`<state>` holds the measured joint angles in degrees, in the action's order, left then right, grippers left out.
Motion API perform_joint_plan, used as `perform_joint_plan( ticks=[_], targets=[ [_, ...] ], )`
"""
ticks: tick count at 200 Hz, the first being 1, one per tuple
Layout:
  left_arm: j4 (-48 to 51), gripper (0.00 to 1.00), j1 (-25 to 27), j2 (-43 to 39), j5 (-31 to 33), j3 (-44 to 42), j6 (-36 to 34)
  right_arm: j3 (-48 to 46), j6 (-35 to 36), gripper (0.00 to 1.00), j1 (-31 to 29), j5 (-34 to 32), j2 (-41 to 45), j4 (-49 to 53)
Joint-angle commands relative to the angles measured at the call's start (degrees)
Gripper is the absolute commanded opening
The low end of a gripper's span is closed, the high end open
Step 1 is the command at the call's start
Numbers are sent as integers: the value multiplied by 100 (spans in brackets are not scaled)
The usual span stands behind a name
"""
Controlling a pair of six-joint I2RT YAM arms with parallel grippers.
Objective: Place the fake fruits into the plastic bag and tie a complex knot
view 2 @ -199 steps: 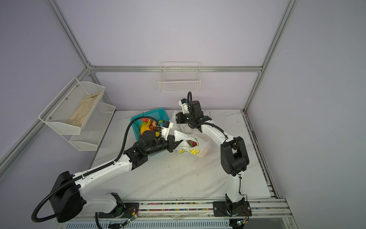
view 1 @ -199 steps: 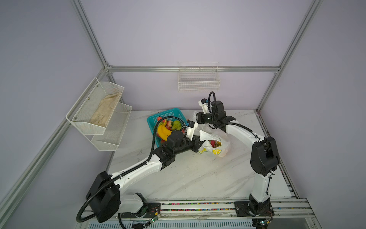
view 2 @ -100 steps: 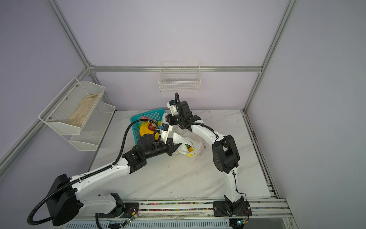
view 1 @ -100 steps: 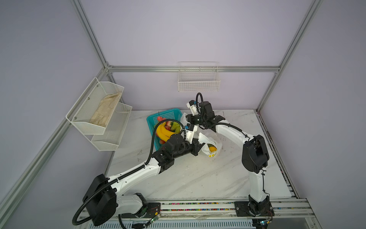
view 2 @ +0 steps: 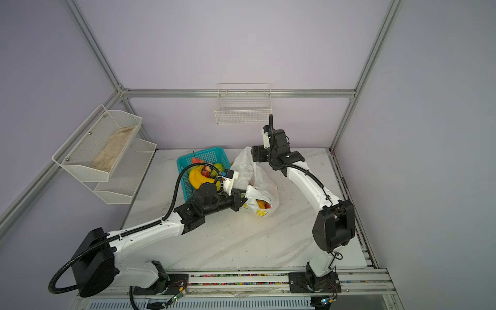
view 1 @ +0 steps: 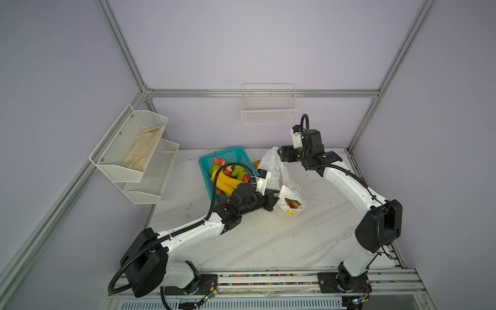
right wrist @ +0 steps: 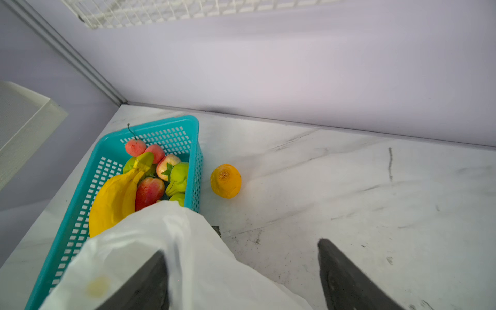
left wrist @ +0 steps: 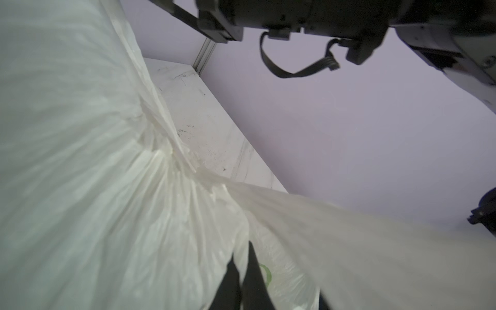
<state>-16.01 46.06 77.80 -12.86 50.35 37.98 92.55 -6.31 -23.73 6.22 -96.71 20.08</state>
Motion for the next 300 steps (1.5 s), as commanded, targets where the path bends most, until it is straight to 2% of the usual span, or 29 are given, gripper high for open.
perform_joint_plan(
  ticks=[1,31,73,109,161,210,226,244,264,274,287,300],
  targets=[
    [-503,0,-123,-71,136,-107,269,-359,148,90,-48,-439,468,223],
    [-461,0,-218,-128,131,-161,341,-901,180,90,-46,-28,1379,198],
    [-325,0,-295,-192,139,-159,324,-1743,16,88,-63,1631,2860,181],
    [-176,0,-308,-217,135,-87,259,-2010,-125,88,-207,2132,3699,214],
    [-86,0,-319,-283,183,-38,245,-2478,336,84,-667,1953,3962,329],
    [-30,0,-309,-273,165,-5,300,-2886,628,83,-1291,1515,3835,-109],
    [-16,0,-313,-268,161,2,299,-2935,708,81,-1463,1158,3696,-185],
    [-12,0,-307,-269,161,17,298,-2957,752,70,-1521,721,3565,-276],
    [22,0,-313,-291,174,1,299,-3068,642,44,-1518,386,3640,-601],
    [37,0,-311,-308,202,-45,298,-3135,494,27,-1524,252,3712,-784],
    [-7,0,-316,-357,236,-124,313,-3168,367,19,-1522,114,3768,-920],
    [-56,0,-316,-422,249,-227,298,-3132,309,3,-1521,-246,3796,-944]
  ],
)
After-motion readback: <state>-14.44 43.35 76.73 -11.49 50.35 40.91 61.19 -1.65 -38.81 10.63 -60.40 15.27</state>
